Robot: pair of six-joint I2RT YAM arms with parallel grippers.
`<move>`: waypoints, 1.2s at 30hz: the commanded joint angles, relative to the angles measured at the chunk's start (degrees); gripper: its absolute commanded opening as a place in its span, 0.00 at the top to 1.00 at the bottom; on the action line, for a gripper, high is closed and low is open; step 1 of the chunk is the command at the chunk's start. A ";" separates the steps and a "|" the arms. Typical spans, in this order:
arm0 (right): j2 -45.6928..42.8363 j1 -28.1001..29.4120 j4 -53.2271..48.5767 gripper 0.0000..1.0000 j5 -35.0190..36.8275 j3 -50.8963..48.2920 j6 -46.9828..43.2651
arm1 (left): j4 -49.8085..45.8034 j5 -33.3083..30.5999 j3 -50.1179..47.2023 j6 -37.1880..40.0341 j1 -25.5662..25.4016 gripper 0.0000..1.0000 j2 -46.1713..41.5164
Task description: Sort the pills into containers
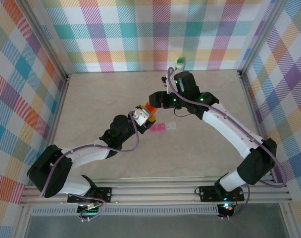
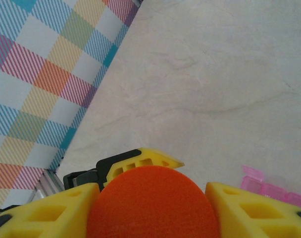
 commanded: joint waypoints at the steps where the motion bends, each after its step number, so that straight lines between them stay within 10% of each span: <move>1: -0.71 0.38 2.00 0.51 -3.99 -1.36 -1.14 | 2.70 0.03 2.17 -0.37 -0.40 1.00 -0.11; 5: -3.43 0.38 6.29 0.64 -12.51 -4.83 -8.43 | 2.39 3.63 1.50 1.09 -0.32 1.00 -1.38; 16: -10.64 -0.89 -5.12 0.62 -36.64 -8.19 -52.58 | 0.79 31.92 -3.27 1.40 3.86 1.00 -10.32; 36: -8.92 -1.49 -5.11 0.19 -34.96 -5.26 -50.37 | -1.62 30.03 -3.45 1.61 3.90 1.00 -11.91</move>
